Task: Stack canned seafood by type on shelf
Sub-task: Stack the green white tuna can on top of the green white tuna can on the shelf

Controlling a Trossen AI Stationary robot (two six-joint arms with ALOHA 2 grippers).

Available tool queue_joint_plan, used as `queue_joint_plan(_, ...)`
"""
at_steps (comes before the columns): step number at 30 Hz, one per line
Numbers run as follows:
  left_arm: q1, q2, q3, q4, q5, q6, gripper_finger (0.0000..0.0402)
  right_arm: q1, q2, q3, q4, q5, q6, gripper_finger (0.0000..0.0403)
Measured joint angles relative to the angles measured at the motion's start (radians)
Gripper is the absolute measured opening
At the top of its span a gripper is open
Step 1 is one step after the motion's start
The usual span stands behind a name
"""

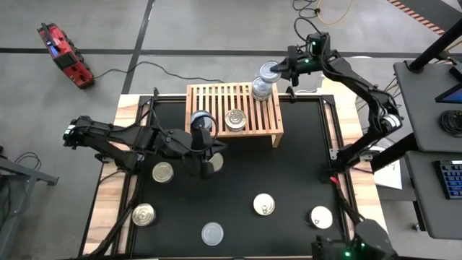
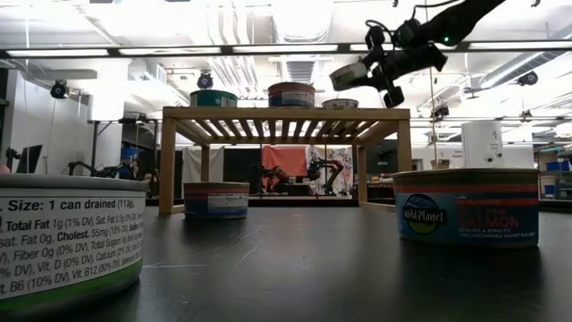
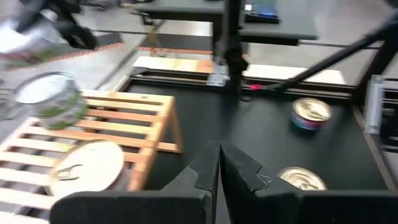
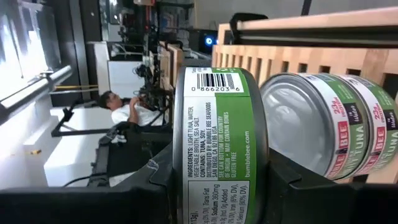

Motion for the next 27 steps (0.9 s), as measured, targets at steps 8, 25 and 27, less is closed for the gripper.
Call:
queue_joint_plan(8, 0.001, 0.000, 0.000, 0.002, -0.121, 0.017, 0.0000, 0.005, 0.019, -0.002, -0.002, -0.014, -0.022, 0.0125)
queue_joint_plan(25, 0.003, 0.001, 0.000, 0.006, -0.188, 0.021, 0.0000, 0.052, 0.018, -0.012, -0.031, 0.129, -0.091, 0.0125)
queue_joint_plan(27, 0.003, 0.001, 0.000, 0.006, -0.188, 0.021, 0.0000, 0.052, 0.018, -0.012, -0.031, 0.129, -0.091, 0.0125)
